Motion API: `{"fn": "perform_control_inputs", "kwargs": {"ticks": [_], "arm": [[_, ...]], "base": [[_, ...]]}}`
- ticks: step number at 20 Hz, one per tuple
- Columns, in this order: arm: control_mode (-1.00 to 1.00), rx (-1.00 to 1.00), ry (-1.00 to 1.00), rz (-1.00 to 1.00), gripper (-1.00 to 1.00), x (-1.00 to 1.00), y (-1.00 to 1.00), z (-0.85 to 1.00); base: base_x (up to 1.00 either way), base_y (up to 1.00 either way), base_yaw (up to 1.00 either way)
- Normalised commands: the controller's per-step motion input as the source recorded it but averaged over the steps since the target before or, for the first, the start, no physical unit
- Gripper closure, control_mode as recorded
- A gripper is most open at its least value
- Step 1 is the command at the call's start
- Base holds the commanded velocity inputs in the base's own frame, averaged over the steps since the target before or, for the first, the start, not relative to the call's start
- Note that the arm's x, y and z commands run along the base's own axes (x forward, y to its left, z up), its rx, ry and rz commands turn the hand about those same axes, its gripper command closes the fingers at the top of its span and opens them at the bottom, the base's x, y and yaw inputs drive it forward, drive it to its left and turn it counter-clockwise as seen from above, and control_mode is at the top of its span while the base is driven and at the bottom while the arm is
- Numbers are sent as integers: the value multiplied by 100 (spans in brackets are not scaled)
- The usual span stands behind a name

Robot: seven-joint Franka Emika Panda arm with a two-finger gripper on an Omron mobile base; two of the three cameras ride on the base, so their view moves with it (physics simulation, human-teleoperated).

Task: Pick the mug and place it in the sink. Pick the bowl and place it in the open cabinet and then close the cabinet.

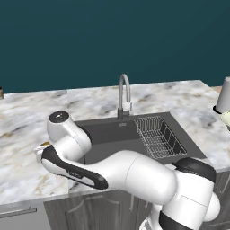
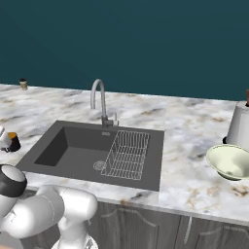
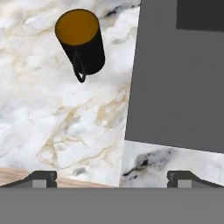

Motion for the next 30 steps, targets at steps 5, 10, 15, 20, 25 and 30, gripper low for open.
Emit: {"fn": "perform_control_inputs", "kwargs": {"ticks": [5,10,15,20,25,30], "arm": [[-100,0,0,0,-100,24,1,-3],[-100,0,0,0,-100,17,12,-5],[-100,0,0,0,-100,9,19,-12],[-100,0,0,0,-100,6,10,-11],[-100,0,0,0,-100,9,1,-7],[-100,0,0,0,-100,10,1,-3]], "base": [[0,0,0],[0,0,0],[0,0,0],[0,0,0],[0,0,0],[0,0,0]]}}
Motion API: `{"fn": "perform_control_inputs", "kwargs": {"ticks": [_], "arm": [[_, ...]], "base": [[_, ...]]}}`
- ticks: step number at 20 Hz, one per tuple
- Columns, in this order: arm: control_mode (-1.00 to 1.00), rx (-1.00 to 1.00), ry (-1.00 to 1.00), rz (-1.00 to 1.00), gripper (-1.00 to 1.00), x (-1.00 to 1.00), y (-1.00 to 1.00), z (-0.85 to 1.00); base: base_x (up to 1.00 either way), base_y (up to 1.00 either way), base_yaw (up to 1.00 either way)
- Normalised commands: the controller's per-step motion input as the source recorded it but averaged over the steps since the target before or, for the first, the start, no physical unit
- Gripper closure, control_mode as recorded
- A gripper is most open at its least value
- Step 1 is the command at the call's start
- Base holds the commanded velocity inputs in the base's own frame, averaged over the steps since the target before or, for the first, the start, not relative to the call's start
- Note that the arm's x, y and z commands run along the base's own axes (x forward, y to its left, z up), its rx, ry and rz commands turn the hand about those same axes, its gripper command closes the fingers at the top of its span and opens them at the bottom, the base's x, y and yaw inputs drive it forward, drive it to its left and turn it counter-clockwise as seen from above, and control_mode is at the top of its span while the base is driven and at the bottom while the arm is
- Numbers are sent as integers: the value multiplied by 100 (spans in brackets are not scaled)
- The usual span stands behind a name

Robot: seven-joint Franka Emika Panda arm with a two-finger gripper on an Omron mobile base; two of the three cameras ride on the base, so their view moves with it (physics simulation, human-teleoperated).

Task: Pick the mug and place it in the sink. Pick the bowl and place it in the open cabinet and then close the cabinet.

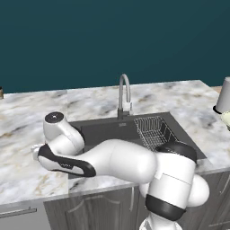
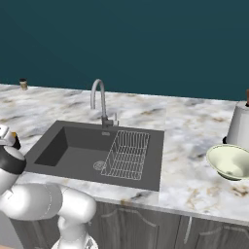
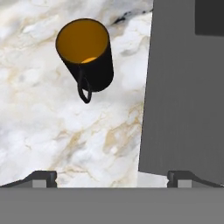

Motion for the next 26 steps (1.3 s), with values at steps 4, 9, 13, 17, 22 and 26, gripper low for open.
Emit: {"fn": "perform_control_inputs", "kwargs": {"ticks": [4,9,13,17,22,26], "arm": [[-100,0,0,0,-100,11,4,-5],[-100,0,0,0,-100,18,7,-10],[-100,0,0,0,-100,26,16,-14],[-100,0,0,0,-100,21,19,-13],[-100,0,0,-1,-100,16,24,-14],[-100,0,0,-2,-100,23,28,-16]], "base": [[0,0,0],[0,0,0],[0,0,0],[0,0,0],[0,0,0],[0,0,0]]}}
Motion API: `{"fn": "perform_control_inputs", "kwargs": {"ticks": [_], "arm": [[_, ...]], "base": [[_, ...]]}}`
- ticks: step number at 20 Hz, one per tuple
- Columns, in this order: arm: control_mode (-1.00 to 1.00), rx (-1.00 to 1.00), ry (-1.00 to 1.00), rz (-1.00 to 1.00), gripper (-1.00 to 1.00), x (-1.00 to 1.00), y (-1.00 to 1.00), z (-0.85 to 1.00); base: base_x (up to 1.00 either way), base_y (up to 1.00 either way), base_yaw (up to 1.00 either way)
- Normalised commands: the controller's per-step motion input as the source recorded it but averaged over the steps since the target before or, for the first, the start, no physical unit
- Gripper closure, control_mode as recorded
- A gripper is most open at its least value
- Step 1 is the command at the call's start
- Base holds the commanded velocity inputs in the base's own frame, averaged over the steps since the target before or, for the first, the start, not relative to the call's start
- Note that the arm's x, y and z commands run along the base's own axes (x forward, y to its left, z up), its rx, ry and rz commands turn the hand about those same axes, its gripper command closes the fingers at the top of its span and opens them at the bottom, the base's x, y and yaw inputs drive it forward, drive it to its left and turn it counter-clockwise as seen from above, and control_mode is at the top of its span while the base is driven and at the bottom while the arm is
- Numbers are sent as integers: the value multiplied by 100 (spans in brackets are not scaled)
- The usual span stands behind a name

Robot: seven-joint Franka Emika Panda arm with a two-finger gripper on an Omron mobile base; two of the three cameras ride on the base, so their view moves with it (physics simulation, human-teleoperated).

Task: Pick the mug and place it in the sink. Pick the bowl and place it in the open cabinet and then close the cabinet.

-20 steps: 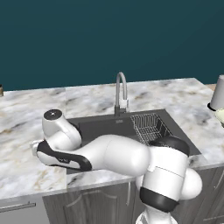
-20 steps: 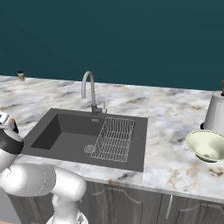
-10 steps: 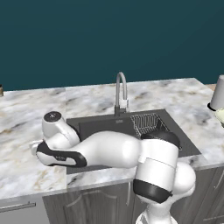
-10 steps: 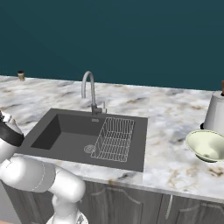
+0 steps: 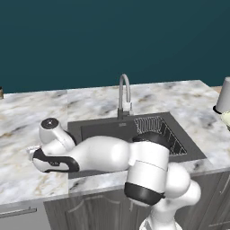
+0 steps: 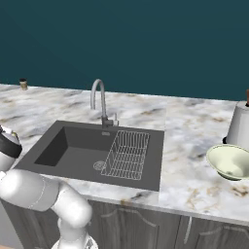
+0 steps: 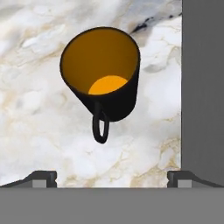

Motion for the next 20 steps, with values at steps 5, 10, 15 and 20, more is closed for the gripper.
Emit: {"fn": "perform_control_inputs", "kwargs": {"ticks": [5,10,15,20], "arm": [[-100,0,0,-2,-100,20,11,-13],[-100,0,0,-2,-100,22,2,-9],[-100,0,0,-4,-100,13,6,-15],[-100,0,0,-5,-100,5,15,-22]], "base": [[0,0,0],[0,0,0],[0,0,0],[0,0,0]]}}
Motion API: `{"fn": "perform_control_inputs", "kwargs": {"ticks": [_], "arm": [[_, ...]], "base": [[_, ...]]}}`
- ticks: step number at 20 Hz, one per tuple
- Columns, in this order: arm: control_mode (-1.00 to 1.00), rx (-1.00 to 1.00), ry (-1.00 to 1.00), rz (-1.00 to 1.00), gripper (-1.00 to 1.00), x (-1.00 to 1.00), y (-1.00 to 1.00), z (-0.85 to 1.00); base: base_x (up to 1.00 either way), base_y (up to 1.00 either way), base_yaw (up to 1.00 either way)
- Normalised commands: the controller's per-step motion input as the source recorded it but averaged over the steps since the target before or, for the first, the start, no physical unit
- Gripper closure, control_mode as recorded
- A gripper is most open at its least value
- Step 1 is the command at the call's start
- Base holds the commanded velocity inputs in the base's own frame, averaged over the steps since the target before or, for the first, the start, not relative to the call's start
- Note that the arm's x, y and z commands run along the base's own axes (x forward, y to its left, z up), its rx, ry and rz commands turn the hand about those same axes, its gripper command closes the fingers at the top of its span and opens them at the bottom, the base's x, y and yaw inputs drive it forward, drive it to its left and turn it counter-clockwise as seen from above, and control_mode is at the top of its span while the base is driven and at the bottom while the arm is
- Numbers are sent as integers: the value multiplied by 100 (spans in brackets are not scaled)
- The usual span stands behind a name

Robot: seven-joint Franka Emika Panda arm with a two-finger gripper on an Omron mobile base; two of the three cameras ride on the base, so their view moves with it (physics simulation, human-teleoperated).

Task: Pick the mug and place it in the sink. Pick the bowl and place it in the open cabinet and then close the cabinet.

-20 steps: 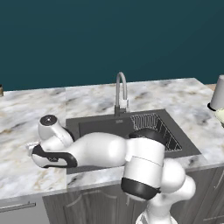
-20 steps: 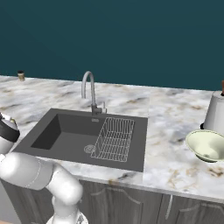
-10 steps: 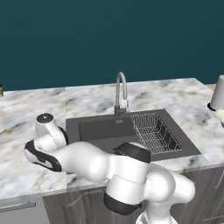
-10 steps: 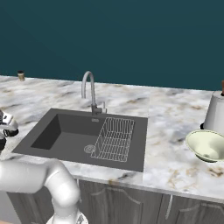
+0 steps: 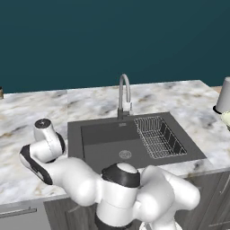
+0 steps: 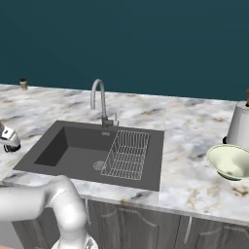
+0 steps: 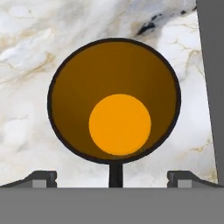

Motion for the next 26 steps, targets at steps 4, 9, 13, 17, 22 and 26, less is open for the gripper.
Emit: {"fn": "perform_control_inputs", "kwargs": {"ticks": [4,9,13,17,22,26], "arm": [[-100,0,0,-4,-100,1,3,-19],[-100,0,0,-4,100,0,0,-18],[-100,0,0,-3,100,0,0,-15],[-100,0,0,-3,100,0,0,-11],[-100,0,0,-4,100,0,0,-6],[-100,0,0,-21,100,0,-6,0]], "base": [[0,0,0],[0,0,0],[0,0,0],[0,0,0],[0,0,0],[0,0,0]]}}
